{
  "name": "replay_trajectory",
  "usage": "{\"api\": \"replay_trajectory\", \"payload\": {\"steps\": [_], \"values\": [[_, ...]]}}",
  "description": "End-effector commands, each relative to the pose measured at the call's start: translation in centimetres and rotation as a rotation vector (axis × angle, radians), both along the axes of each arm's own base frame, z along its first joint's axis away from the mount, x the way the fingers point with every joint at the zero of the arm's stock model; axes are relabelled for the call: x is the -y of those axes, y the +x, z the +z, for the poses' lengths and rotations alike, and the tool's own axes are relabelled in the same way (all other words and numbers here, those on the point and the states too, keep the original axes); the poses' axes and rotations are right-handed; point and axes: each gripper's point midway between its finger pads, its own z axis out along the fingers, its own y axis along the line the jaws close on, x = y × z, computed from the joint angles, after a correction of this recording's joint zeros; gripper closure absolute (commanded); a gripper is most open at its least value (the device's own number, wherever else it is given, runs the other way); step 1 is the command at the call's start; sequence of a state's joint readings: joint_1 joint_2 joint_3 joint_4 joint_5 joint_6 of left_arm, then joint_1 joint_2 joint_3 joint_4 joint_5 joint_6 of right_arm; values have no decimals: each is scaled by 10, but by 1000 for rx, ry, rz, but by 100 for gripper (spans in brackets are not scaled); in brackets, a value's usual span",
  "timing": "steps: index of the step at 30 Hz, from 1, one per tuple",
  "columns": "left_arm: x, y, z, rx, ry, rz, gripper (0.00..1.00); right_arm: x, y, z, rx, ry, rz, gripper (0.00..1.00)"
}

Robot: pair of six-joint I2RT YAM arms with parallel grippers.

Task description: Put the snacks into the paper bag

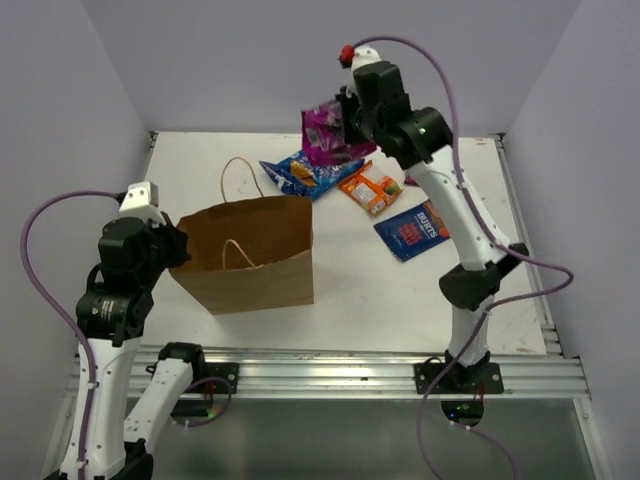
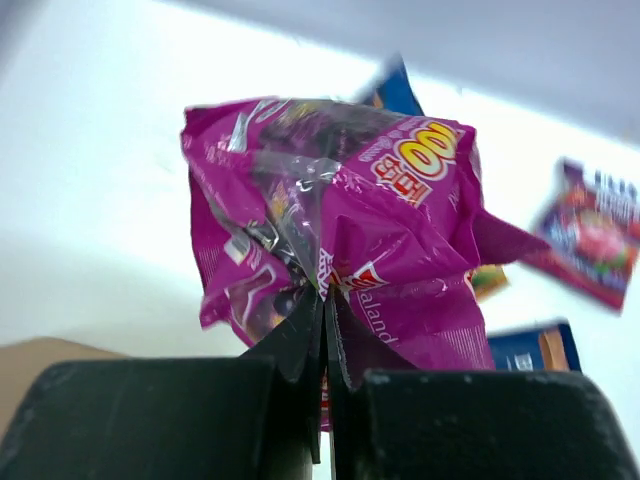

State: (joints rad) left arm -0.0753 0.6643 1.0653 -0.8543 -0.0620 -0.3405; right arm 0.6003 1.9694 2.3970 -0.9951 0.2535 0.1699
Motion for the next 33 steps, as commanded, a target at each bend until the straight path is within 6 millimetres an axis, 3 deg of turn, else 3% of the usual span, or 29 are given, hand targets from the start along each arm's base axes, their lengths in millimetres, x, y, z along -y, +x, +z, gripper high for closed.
{"api": "replay_trajectory", "payload": {"steps": [1, 4, 7, 9, 12, 18, 23, 28, 29, 31, 32, 33], "values": [[6, 2, 13, 43, -17, -26, 100, -21, -86, 137, 254, 196, 143, 100], [8, 4, 13, 41, -20, -40, 100, -64, -132, 151, 249, 279, 299, 100], [10, 5, 12, 39, -21, -51, 100, -94, -171, 159, 230, 342, 418, 100], [11, 5, 13, 42, -23, -58, 100, -106, -186, 152, 195, 347, 461, 100], [11, 6, 12, 42, -22, -59, 100, -130, -207, 123, 119, 310, 524, 100], [11, 5, 11, 47, -21, -60, 100, -159, -211, 95, 65, 293, 559, 100], [11, 3, 10, 48, -19, -60, 100, -174, -206, 102, 82, 317, 565, 100], [10, 0, 11, 50, -11, -64, 100, -184, -210, 77, 32, 276, 589, 100], [10, 0, 11, 50, -6, -67, 100, -182, -213, 72, 15, 262, 595, 84], [10, 0, 12, 52, -4, -67, 100, -179, -216, 76, 17, 260, 598, 61], [10, 0, 11, 52, -3, -68, 100, -170, -215, 84, 34, 258, 575, 39], [10, 0, 11, 51, -3, -68, 100, -160, -214, 105, 80, 286, 556, 32]]}}
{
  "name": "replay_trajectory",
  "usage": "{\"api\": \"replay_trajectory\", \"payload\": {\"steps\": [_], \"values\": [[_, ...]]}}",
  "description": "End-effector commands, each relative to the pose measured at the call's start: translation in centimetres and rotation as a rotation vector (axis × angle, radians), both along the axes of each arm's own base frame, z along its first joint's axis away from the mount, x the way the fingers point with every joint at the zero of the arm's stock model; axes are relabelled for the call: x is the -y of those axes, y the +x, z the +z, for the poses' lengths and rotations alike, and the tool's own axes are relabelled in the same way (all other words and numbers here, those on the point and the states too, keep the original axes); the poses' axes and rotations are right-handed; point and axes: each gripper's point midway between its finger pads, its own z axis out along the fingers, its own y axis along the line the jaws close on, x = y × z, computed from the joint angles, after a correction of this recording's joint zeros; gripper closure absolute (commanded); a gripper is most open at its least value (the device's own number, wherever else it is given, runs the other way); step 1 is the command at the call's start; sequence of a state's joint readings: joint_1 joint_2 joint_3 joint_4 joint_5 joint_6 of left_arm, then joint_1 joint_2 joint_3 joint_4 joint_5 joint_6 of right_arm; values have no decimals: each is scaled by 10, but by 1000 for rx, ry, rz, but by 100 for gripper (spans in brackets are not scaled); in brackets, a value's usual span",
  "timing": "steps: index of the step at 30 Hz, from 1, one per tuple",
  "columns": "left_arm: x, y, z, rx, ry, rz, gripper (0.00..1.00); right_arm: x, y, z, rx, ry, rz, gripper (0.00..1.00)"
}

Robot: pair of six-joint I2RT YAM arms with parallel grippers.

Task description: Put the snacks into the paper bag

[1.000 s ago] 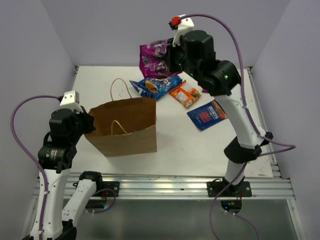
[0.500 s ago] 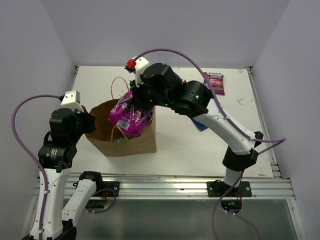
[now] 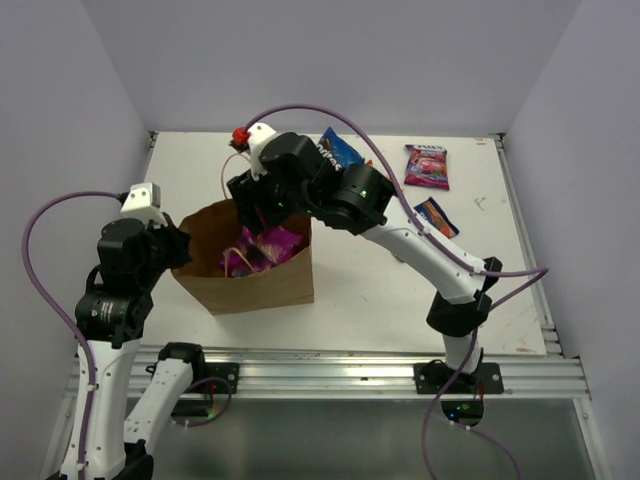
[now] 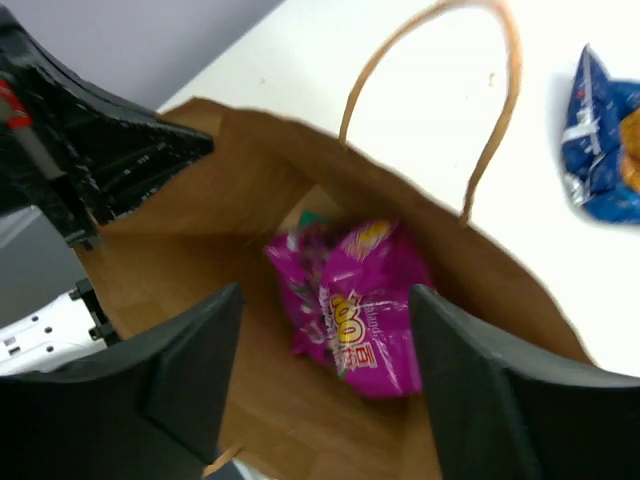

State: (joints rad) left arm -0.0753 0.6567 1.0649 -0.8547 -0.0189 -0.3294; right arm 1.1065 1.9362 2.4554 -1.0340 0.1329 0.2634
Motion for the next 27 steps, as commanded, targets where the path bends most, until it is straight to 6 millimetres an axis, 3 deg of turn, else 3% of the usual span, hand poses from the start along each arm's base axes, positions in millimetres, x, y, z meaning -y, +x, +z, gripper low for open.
{"api": "replay_trajectory", "payload": {"steps": [1, 2, 5, 6, 7, 8, 9, 11, 12, 14, 15, 17, 18, 22, 27], "values": [[3, 3, 8, 42, 7, -25, 100, 31, -8, 85, 122, 171, -44, 27], [3, 2, 7, 42, 7, -25, 100, 51, -8, 108, 167, 210, -81, 19], [7, 3, 7, 51, -3, -47, 100, 113, 22, 126, 282, 177, -284, 13], [8, 3, 7, 52, -5, -50, 100, 121, 35, 94, 245, 98, -309, 12], [9, 3, 7, 52, -7, -54, 100, 152, 66, 80, 212, 85, -419, 12], [10, 4, 6, 50, -7, -59, 100, 168, 81, 62, 184, 53, -470, 11], [10, 5, 7, 54, -5, -62, 100, 203, 102, 20, 122, -32, -561, 10], [10, 5, 8, 60, -3, -64, 100, 230, 124, -19, 83, -98, -643, 8], [10, 6, 9, 62, -3, -64, 100, 259, 135, -63, 14, -183, -715, 8], [11, 6, 9, 63, -6, -68, 100, 281, 147, -100, -63, -209, -769, 7], [11, 6, 8, 61, -8, -67, 100, 305, 152, -136, -142, -247, -833, 7], [11, 6, 8, 64, -7, -66, 100, 316, 160, -165, -201, -228, -853, 7], [11, 6, 9, 66, -5, -67, 100, 334, 160, -191, -257, -246, -893, 7], [9, 5, 9, 64, 4, -64, 100, 350, 175, -254, -387, -276, -905, 7], [7, 6, 11, 63, 12, -57, 100, 353, 186, -301, -491, -298, -876, 7]]}}
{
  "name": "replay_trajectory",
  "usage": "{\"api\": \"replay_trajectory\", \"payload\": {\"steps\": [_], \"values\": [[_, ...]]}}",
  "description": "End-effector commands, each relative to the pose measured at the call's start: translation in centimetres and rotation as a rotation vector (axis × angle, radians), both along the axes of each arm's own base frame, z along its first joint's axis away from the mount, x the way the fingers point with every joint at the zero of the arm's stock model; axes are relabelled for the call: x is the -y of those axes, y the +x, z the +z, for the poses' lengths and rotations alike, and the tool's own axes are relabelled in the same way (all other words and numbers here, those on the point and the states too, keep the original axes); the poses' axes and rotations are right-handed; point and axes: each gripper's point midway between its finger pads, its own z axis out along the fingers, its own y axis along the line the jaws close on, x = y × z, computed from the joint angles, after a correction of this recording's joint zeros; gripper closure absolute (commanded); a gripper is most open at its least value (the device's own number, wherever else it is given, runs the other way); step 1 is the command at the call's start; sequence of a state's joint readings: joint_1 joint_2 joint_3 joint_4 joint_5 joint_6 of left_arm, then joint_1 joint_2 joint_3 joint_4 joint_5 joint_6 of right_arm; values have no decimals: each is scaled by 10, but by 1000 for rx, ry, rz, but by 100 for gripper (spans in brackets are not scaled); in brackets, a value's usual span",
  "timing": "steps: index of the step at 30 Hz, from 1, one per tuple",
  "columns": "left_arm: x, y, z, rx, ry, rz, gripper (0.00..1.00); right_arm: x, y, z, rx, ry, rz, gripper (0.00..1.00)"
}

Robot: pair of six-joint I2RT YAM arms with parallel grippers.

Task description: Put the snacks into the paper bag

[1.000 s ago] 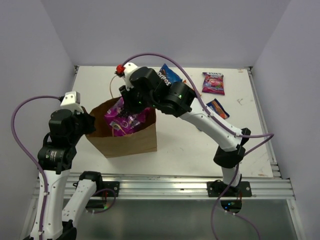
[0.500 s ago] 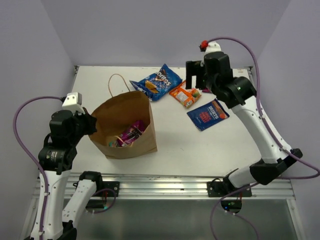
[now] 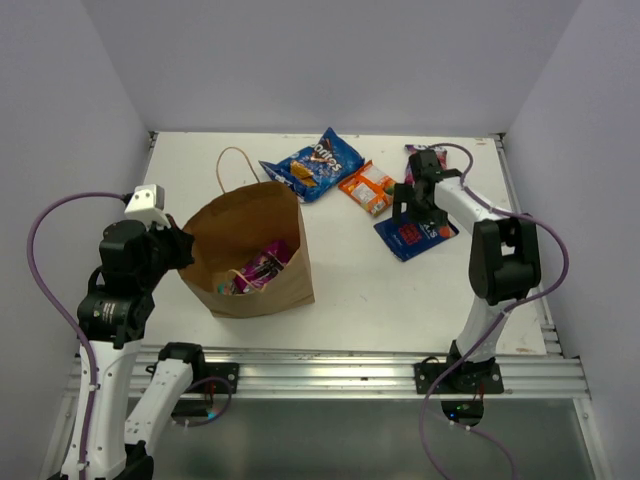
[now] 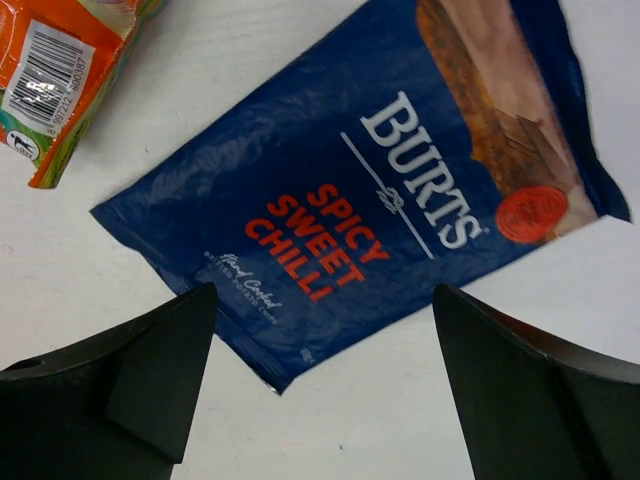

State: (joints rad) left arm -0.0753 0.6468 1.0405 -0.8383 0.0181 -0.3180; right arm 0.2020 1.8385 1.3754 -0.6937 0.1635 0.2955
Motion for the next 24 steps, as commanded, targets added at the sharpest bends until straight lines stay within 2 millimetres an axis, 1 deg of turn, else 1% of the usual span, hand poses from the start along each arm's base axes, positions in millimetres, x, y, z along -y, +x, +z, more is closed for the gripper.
{"api": "replay_trajectory", "payload": {"steps": [1, 2, 4, 5, 7, 10, 11, 12, 13, 14, 15, 16, 18, 21, 23, 24], "values": [[1, 6, 15, 60, 18, -20, 100, -19, 28, -2, 57, 100, 28, 7], [1, 6, 15, 60, 19, -17, 100, -20, 28, -14, 28, 127, 27, 7], [0, 6, 14, 56, 24, -14, 100, -20, 32, -23, 22, 144, 20, 7], [-1, 5, 14, 55, 27, -12, 100, -20, 32, -32, 6, 142, 18, 7], [-1, 4, 13, 52, 32, -12, 100, -16, 35, -39, 1, 127, 10, 6], [-2, 4, 12, 46, 36, -11, 100, -14, 32, -56, -39, 109, 1, 5], [-2, 4, 12, 48, 38, -10, 100, -14, 30, -61, -55, 107, 2, 6], [-2, 4, 12, 48, 38, -10, 100, -13, 26, -70, -78, 103, -1, 8], [-3, 4, 12, 46, 40, -9, 100, -13, 24, -74, -88, 104, -6, 12], [-3, 4, 12, 48, 40, -9, 100, -13, 18, -80, -105, 110, -8, 17], [-3, 5, 12, 45, 42, -10, 100, -14, 16, -85, -115, 114, -12, 40], [-3, 5, 12, 45, 43, -11, 100, -16, 12, -90, -130, 122, -14, 54], [-3, 6, 13, 45, 45, -11, 100, -17, 5, -98, -152, 133, -25, 78], [-3, 7, 12, 42, 45, -11, 100, -18, 1, -99, -153, 139, -18, 92], [-3, 7, 12, 44, 45, -11, 100, -17, 1, -96, -151, 132, 2, 94], [-3, 7, 12, 45, 45, -11, 100, -16, 0, -95, -151, 129, 11, 97]]}}
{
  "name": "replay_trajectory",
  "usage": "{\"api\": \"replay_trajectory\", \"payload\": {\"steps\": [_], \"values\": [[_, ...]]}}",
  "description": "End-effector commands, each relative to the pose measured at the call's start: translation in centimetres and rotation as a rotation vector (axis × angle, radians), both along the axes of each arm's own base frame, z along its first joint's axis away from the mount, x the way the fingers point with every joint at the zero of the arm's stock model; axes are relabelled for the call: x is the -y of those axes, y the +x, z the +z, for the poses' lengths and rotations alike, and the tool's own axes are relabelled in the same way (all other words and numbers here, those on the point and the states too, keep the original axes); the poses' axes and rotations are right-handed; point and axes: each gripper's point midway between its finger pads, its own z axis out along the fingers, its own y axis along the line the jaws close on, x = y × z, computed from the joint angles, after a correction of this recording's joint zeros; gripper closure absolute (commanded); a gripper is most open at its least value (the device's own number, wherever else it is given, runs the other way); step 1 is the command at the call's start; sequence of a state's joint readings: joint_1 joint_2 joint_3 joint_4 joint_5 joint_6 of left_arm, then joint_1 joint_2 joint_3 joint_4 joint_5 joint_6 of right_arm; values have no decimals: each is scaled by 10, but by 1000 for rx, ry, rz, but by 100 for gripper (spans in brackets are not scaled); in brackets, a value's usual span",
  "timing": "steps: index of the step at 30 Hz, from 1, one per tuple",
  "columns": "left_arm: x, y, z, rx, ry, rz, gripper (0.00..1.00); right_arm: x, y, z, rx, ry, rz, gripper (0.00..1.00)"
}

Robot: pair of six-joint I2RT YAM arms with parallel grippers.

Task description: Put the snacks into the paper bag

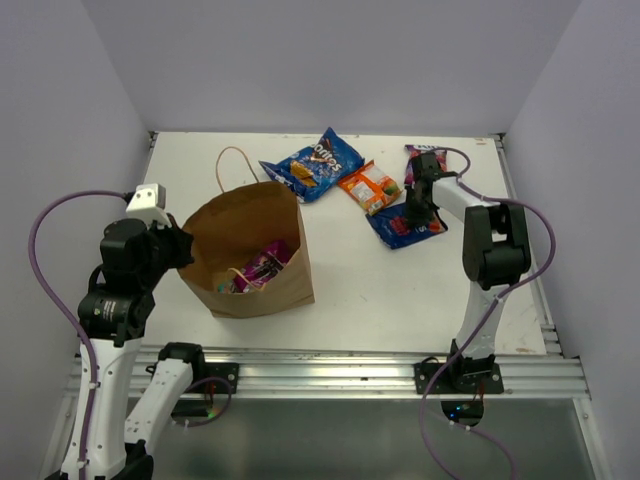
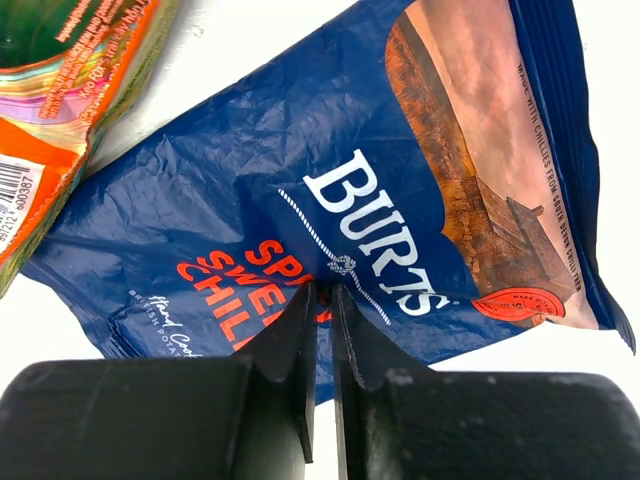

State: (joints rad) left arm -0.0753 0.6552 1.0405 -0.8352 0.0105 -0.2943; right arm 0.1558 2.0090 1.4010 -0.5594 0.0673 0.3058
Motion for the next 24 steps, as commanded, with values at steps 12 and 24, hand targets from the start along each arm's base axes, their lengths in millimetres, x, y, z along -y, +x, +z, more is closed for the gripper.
{"api": "replay_trajectory", "payload": {"steps": [12, 24], "values": [[0, 5, 11, 49, 11, -5, 100, -21, 1, 59, 111, 72, 140, 100], [2, 10, 8, 53, -2, -6, 100, -37, -2, 269, 489, 105, 248, 100]]}}
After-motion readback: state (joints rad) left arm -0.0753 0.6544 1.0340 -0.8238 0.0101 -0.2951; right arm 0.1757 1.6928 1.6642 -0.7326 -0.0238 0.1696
